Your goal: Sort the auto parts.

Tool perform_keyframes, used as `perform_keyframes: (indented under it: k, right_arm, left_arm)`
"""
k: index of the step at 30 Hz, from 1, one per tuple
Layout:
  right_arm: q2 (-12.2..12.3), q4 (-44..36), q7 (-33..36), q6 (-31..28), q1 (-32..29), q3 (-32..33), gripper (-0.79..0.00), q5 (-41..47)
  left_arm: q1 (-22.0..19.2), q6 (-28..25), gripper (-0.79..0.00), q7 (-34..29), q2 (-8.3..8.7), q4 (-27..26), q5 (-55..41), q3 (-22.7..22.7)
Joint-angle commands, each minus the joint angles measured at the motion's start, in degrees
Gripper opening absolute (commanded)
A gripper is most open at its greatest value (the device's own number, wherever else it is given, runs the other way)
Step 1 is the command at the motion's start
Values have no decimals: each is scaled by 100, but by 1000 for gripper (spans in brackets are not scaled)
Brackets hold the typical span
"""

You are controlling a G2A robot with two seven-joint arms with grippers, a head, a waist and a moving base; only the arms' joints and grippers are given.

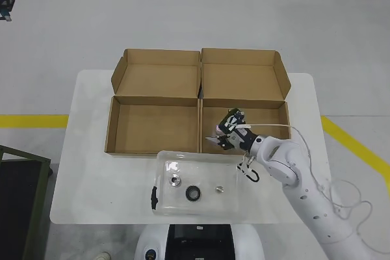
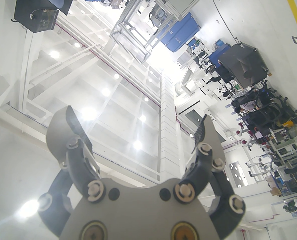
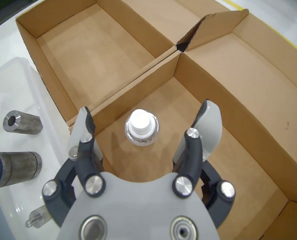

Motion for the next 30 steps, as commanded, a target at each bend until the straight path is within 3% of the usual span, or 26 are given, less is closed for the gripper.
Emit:
perform_keyframes:
  k: [1, 7, 19, 30]
  right_arm:
    - [26, -229, -22, -50, -114, 119, 0, 18]
    - [133, -1051, -130, -451, -690, 548, 0, 256]
    - [361, -2552, 466, -1508, -1867, 1040, 0, -62]
    - [473, -2834, 315, -2192, -2421, 895, 0, -843]
  left_arm:
    - [0, 0, 0, -1, 0, 0, 0, 0]
    - [0, 0, 0, -1, 0, 0, 0, 0]
    - [0, 0, 0, -1, 0, 0, 0, 0]
    - [0, 0, 0, -1, 0, 0, 0, 0]
